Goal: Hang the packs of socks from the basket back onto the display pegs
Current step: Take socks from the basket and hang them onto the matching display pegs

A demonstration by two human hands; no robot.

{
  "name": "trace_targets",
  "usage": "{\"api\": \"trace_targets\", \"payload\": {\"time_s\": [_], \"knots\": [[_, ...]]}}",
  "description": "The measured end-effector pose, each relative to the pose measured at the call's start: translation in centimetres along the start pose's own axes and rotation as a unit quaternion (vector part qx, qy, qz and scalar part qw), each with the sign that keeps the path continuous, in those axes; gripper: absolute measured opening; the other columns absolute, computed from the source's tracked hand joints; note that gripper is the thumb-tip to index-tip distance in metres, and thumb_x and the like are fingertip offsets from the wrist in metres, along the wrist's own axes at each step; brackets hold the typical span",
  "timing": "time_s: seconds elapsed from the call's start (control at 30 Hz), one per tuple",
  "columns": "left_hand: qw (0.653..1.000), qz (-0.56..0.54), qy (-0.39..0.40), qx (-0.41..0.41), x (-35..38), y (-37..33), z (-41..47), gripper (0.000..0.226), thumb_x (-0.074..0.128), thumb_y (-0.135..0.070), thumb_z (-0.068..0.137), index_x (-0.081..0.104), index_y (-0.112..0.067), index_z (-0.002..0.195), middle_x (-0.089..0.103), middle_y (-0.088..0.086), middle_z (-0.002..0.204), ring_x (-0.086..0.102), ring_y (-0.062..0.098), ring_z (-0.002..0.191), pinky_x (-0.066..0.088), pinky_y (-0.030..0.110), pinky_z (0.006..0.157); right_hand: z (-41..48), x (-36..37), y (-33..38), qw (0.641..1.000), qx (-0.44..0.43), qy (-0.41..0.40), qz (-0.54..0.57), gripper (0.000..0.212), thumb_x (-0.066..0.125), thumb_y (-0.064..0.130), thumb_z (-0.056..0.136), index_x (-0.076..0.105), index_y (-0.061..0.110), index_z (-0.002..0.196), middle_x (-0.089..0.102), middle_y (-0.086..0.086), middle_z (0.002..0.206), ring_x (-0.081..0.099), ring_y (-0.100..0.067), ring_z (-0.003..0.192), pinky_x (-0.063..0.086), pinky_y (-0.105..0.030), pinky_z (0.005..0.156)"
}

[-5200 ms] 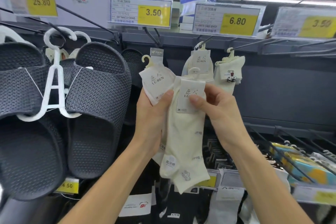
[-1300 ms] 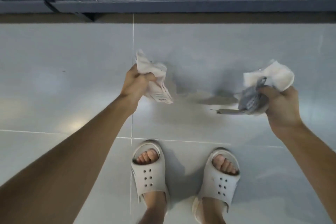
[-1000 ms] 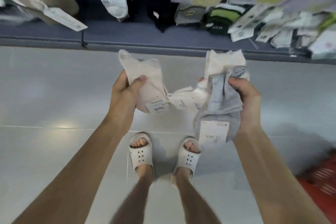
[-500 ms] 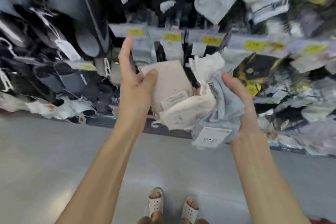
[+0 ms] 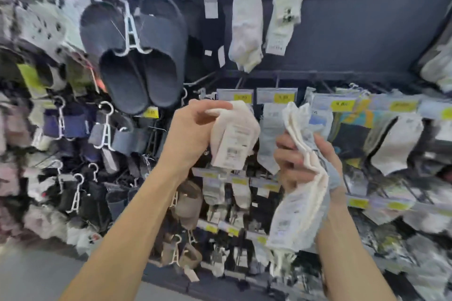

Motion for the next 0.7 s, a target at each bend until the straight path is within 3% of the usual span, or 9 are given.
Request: {"api": "trace_targets", "payload": {"time_s": [0.1, 0.2, 0.23, 0.27, 0.33, 0.4, 0.47, 0.53, 0.7], "knots": [[0.991, 0.114, -0.045, 0.062, 0.1, -2.8, 1.3, 0.004, 0.074, -0.020, 0.077, 0.075, -0.023, 0.078, 0.068, -0.001, 0.100, 0.066, 0.012, 0.092, 0.048, 0.021, 0.078, -0.1, 2.2, 1.4, 0.999, 0.002, 0.047, 0.000, 0.029, 0.056, 0.020, 0.098, 0.052, -0.006, 0.110, 0.043, -0.010, 0.088, 0.013, -0.003, 0.053, 0.043, -0.022, 0.056], [0.952, 0.257, -0.096, 0.136, 0.3, -5.1, 1.8, 0.027, 0.073, -0.031, 0.086, 0.063, -0.033, 0.062, 0.042, -0.015, 0.130, 0.045, 0.002, 0.123, 0.033, 0.012, 0.098, -0.3, 3.5, 2.7, 0.997, -0.014, 0.073, -0.012, 0.028, 0.059, 0.023, 0.095, 0.054, -0.002, 0.106, 0.052, -0.010, 0.089, 0.013, -0.004, 0.050, 0.046, -0.018, 0.053], [0.950, 0.265, -0.094, 0.134, 0.5, -5.5, 1.9, 0.029, 0.069, -0.033, 0.088, 0.062, -0.031, 0.060, 0.041, -0.021, 0.132, 0.044, -0.007, 0.122, 0.033, 0.012, 0.099, -0.4, 3.9, 3.0, 0.997, -0.016, 0.075, -0.011, 0.027, 0.061, 0.023, 0.094, 0.054, -0.001, 0.103, 0.052, -0.009, 0.087, 0.015, -0.007, 0.049, 0.048, -0.018, 0.052], [0.954, 0.265, -0.081, 0.116, 0.7, -5.5, 2.0, 0.029, 0.065, -0.034, 0.087, 0.064, -0.028, 0.059, 0.050, -0.027, 0.122, 0.049, -0.016, 0.106, 0.039, 0.013, 0.092, -0.6, 4.0, 3.4, 0.997, -0.019, 0.072, -0.008, 0.026, 0.064, 0.022, 0.092, 0.055, 0.000, 0.101, 0.046, -0.005, 0.082, 0.017, -0.008, 0.050, 0.051, -0.018, 0.051], [0.966, 0.245, -0.062, 0.057, 1.0, -4.6, 2.2, 0.029, 0.053, -0.034, 0.081, 0.056, -0.023, 0.054, 0.058, -0.026, 0.070, 0.050, -0.006, 0.061, 0.043, 0.016, 0.059, -1.0, 3.8, 4.1, 0.998, -0.035, 0.052, 0.002, 0.027, 0.072, 0.019, 0.086, 0.053, 0.004, 0.096, 0.031, 0.003, 0.077, 0.021, -0.007, 0.049, 0.053, -0.021, 0.047], [0.982, 0.184, -0.036, -0.015, 1.5, -3.5, 2.1, 0.027, 0.046, -0.031, 0.080, 0.064, -0.019, 0.064, 0.062, -0.018, 0.061, 0.053, 0.004, 0.056, 0.045, 0.019, 0.050, -1.3, 3.6, 5.1, 0.998, -0.056, 0.032, 0.007, 0.031, 0.078, 0.017, 0.080, 0.055, 0.003, 0.096, 0.035, 0.002, 0.072, 0.037, -0.007, 0.049, 0.054, -0.025, 0.045], [0.991, 0.091, 0.004, -0.096, 2.4, -1.9, 2.0, 0.035, 0.043, -0.021, 0.089, 0.078, -0.020, 0.094, 0.078, -0.002, 0.090, 0.072, 0.023, 0.084, 0.059, 0.039, 0.074, -1.7, 3.4, 6.1, 0.996, -0.080, 0.022, 0.014, 0.030, 0.076, 0.015, 0.081, 0.056, -0.001, 0.098, 0.053, -0.008, 0.073, 0.058, -0.017, 0.055, 0.056, -0.028, 0.048], [0.985, 0.041, 0.013, -0.168, 2.6, -0.5, 1.6, 0.033, 0.043, -0.017, 0.097, 0.072, -0.010, 0.112, 0.074, 0.020, 0.106, 0.070, 0.040, 0.099, 0.054, 0.056, 0.089, -2.0, 3.4, 6.5, 0.996, -0.090, 0.002, 0.013, 0.029, 0.074, 0.017, 0.083, 0.054, 0.001, 0.097, 0.061, -0.013, 0.075, 0.065, -0.022, 0.058, 0.057, -0.031, 0.050], [0.973, -0.071, 0.059, -0.210, 3.4, 1.7, 0.3, 0.029, 0.042, -0.004, 0.101, 0.061, -0.004, 0.121, 0.071, 0.021, 0.114, 0.069, 0.027, 0.094, 0.055, 0.044, 0.081, -1.8, 2.1, 7.2, 0.985, -0.135, -0.110, -0.015, 0.026, 0.058, 0.034, 0.091, 0.061, 0.008, 0.089, 0.066, -0.006, 0.068, 0.067, -0.019, 0.059, 0.057, -0.032, 0.053]]}}
Point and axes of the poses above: each hand's wrist, its own z-axis towards the middle knuckle, its own x-axis out of the palm, y = z × x, the point moved 7 cm from there along z, towards the middle knuckle
